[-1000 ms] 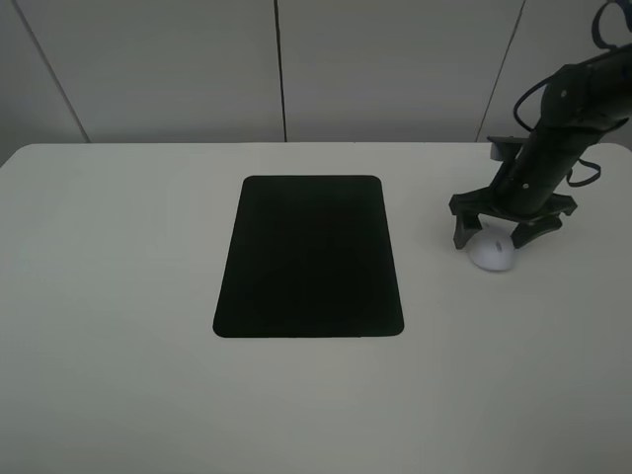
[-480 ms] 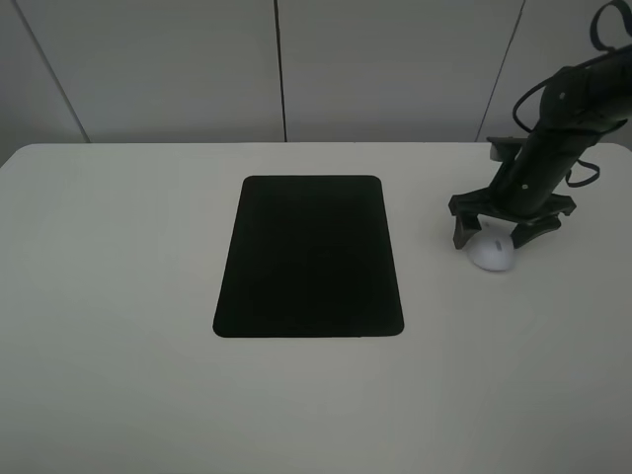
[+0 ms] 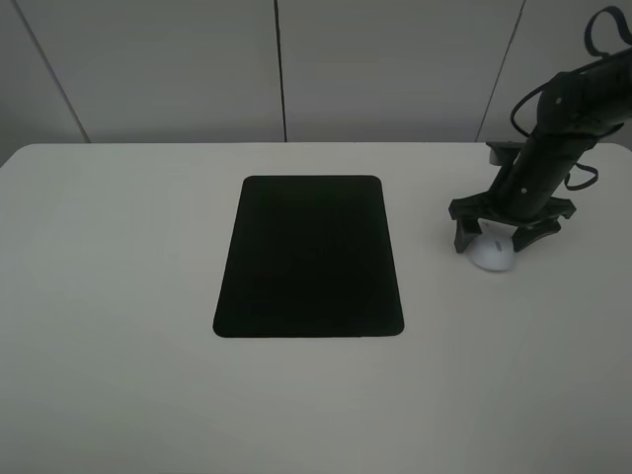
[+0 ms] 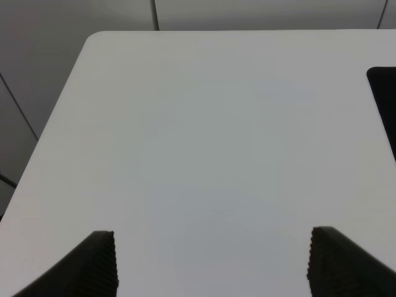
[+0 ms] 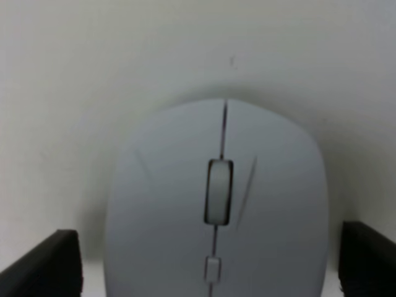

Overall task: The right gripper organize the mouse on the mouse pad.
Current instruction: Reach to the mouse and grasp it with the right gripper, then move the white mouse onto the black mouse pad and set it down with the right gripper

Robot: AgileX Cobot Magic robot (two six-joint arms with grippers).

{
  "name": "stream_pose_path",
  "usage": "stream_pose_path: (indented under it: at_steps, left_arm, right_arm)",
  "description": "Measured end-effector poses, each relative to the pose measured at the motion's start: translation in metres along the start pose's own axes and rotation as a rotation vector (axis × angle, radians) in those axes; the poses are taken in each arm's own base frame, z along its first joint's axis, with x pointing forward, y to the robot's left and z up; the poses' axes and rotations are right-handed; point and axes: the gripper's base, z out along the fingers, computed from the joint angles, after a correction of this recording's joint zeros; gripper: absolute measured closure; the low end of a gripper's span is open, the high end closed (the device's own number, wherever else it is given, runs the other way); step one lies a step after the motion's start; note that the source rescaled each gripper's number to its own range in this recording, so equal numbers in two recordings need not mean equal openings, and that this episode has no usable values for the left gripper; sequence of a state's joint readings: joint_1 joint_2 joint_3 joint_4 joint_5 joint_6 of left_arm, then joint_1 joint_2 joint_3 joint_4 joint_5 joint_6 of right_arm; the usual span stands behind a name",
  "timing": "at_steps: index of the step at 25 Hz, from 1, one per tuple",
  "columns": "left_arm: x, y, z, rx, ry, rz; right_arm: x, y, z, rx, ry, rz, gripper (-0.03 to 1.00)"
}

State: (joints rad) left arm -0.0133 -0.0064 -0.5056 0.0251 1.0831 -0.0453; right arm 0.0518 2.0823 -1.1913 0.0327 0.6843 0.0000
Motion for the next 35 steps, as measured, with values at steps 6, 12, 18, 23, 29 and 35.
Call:
stream_pose_path:
  at_steps: [6,12,18,23,29,35]
  left_arm:
    - [0.0,0.0,0.0,0.0,0.0,0.0]
    - [0.0,0.0,0.0,0.0,0.0,0.0]
    - [0.0,0.0,0.0,0.0,0.0,0.0]
    - [0.0,0.0,0.0,0.0,0.0,0.0]
    - [0.0,0.0,0.0,0.0,0.0,0.0]
    - [0.0,0.0,0.0,0.0,0.0,0.0]
  right_arm:
    - [0.0007,0.0,0.0003,0.0,0.008,0.006,0.96]
    - [0.0008,-0.0001,0.0006,0.001,0.01,0.004,0.97]
    - [0.0009,-0.0002,0.001,0.002,0.011,0.003,0.97]
    - [0.0009,-0.0002,0.001,0.002,0.011,0.003,0.97]
    - [0.0009,-0.0002,0.001,0.002,0.011,0.003,0.97]
    - [-0.0057,0.0009,-0.0066,0.002,0.021,-0.001,0.97]
